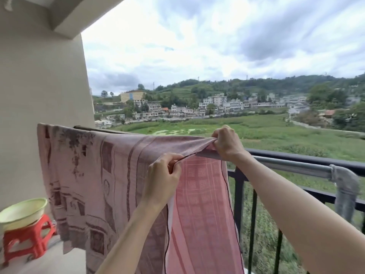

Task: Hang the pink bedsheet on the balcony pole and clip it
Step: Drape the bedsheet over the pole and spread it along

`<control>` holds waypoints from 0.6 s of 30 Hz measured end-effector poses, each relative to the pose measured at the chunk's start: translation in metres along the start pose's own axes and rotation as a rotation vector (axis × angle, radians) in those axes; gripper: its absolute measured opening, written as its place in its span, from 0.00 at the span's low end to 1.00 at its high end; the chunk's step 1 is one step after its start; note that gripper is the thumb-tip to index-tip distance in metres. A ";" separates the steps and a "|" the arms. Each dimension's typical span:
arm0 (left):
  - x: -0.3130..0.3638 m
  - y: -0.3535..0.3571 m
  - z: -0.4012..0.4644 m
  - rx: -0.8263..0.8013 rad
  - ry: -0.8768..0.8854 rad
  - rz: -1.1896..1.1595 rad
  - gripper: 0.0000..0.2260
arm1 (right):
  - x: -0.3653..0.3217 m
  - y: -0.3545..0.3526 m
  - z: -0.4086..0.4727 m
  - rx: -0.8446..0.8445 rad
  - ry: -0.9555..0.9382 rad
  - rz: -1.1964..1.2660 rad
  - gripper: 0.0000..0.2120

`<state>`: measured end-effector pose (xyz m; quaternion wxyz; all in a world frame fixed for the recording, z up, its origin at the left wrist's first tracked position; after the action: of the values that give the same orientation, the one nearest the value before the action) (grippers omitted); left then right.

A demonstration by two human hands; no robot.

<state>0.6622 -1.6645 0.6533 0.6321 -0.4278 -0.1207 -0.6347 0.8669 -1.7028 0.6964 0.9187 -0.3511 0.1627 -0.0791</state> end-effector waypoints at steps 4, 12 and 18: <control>0.039 0.023 -0.019 0.028 0.008 0.001 0.04 | 0.023 -0.039 -0.017 0.000 -0.019 0.002 0.12; 0.111 0.095 -0.062 0.092 0.011 -0.029 0.03 | 0.098 -0.099 -0.058 -0.089 -0.028 0.002 0.10; 0.145 0.121 -0.072 0.107 0.058 -0.001 0.02 | 0.125 -0.117 -0.071 -0.260 -0.022 0.116 0.08</control>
<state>0.7679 -1.8365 0.6640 0.6571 -0.3745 -0.1363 -0.6398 0.9548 -1.8657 0.6951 0.8702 -0.4580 0.1815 -0.0002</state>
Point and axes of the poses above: each hand's wrist, its own z-axis towards the middle knuckle, its own y-axis out of the palm, x = y × z, the point moved 10 cm from there along z, towards the middle knuckle, and after that the axes turned 9 degrees about -y, right-handed, at the moved point
